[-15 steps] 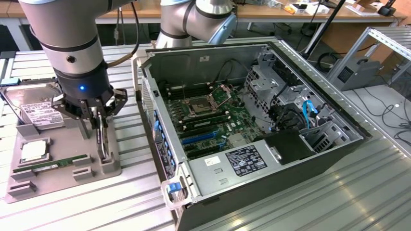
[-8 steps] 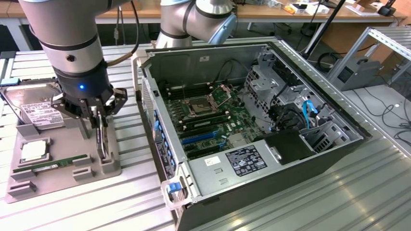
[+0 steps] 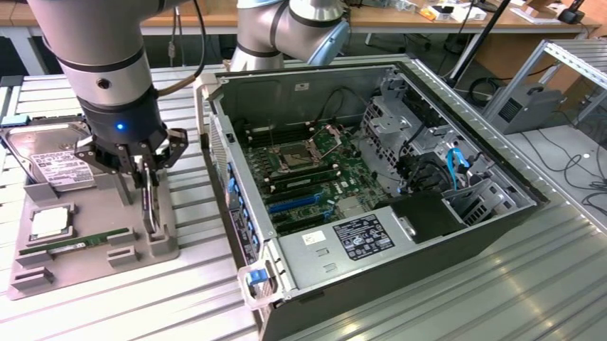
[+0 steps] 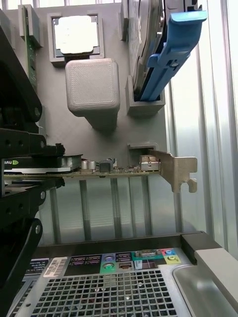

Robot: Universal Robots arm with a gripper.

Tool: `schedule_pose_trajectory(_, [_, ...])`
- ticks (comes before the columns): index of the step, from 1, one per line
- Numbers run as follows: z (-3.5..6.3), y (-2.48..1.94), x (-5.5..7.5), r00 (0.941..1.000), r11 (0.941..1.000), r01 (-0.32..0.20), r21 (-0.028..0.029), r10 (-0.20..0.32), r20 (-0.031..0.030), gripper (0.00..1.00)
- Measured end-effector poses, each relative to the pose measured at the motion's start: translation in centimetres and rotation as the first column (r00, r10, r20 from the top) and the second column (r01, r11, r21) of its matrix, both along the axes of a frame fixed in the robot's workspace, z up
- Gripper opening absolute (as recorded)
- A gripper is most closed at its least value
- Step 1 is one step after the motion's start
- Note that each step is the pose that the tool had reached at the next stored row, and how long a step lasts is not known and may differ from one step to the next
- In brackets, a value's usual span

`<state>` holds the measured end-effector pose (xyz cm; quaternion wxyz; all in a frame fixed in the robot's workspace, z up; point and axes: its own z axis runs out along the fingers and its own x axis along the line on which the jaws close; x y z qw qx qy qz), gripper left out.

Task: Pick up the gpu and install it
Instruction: 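Pick up the gpu and move the gpu toward the slot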

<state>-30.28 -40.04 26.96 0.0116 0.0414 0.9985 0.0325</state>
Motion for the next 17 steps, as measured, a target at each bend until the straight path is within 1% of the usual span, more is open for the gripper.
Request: schedule_pose_trajectory(17, [0.39,0.00,0.00,1.0000,1.0000,0.000,0.0048,0.000,0.0000,0.27])
